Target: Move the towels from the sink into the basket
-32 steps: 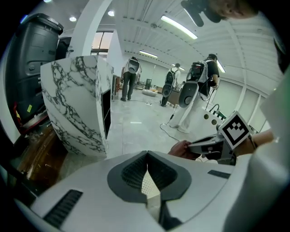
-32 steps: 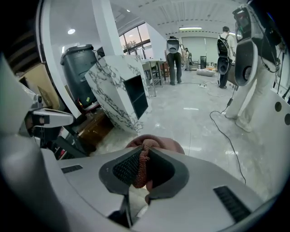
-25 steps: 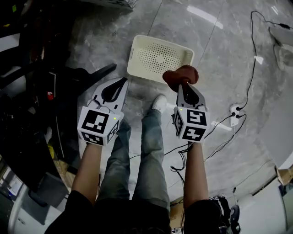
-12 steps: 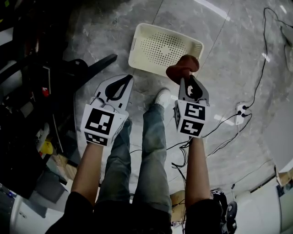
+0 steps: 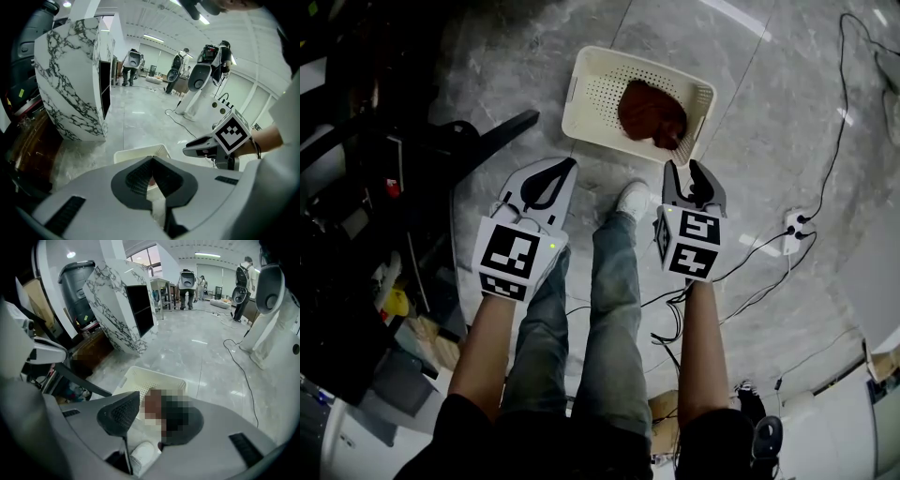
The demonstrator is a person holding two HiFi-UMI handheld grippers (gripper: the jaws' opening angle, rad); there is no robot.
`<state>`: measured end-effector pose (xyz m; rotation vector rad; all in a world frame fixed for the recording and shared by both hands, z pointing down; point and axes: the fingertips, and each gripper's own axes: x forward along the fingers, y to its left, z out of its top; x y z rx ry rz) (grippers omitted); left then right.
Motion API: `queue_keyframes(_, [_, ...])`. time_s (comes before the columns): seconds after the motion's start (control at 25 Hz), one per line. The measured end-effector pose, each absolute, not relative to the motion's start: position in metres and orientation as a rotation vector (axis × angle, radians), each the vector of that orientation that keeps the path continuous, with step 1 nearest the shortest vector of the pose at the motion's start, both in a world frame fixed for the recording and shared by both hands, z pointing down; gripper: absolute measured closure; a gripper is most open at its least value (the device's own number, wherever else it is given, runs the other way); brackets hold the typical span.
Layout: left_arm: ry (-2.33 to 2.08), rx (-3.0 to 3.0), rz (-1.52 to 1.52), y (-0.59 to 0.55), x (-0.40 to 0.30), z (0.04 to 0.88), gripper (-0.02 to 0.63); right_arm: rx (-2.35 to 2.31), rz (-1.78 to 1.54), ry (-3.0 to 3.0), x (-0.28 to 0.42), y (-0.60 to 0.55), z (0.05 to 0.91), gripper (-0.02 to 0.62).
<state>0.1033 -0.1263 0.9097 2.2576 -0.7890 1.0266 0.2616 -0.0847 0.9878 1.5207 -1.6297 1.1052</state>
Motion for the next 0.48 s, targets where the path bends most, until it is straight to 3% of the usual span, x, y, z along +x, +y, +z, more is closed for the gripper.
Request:
queue_keyframes(0.24, [-0.798, 2.273, 1.012, -0.124, 0.106, 0.891, 0.591, 1.545, 1.067, -1.662, 0.261, -0.090, 0.964, 0.445])
queue_keyframes(0.48, [-0.796, 2.293, 0.992, -0.118, 0.112, 0.866, 0.591, 1.591, 1.023, -1.683, 0.260, -0.094, 0.932, 0.523])
